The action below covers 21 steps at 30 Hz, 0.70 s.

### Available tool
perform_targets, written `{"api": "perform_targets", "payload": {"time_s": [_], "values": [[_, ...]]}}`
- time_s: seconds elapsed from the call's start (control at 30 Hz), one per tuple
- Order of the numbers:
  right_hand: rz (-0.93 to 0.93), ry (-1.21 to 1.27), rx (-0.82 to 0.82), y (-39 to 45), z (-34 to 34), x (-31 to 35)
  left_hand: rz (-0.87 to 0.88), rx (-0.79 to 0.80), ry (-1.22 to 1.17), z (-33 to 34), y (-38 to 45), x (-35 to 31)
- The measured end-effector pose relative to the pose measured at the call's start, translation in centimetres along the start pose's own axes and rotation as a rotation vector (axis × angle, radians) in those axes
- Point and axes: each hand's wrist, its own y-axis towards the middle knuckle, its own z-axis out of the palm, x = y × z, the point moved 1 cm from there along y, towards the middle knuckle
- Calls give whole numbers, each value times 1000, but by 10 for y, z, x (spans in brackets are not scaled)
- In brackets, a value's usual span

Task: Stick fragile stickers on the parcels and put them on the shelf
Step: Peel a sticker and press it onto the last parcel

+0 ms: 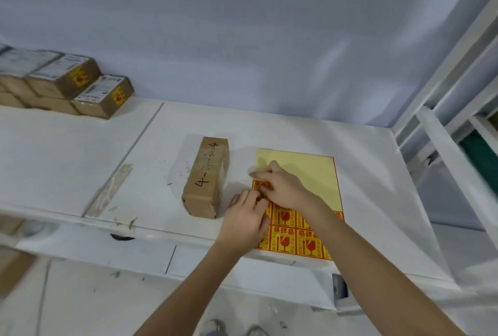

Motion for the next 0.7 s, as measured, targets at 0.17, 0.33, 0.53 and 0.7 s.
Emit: {"api": "perform_targets", "payload": {"time_s": [0.17, 0.33, 0.53, 0.7], "values": [[-24, 85, -29, 3, -1, -7, 3, -34, 25, -1, -1, -1], [-33, 71, -51, 5, -1, -9, 2, -28, 27, -3, -1, -3], [-35, 78, -41, 5, -1, -9, -24, 9, 18, -2, 0, -3], [-28, 101, -31, 5, -1, -8, -20, 25, 21, -3, 0, -2]]}}
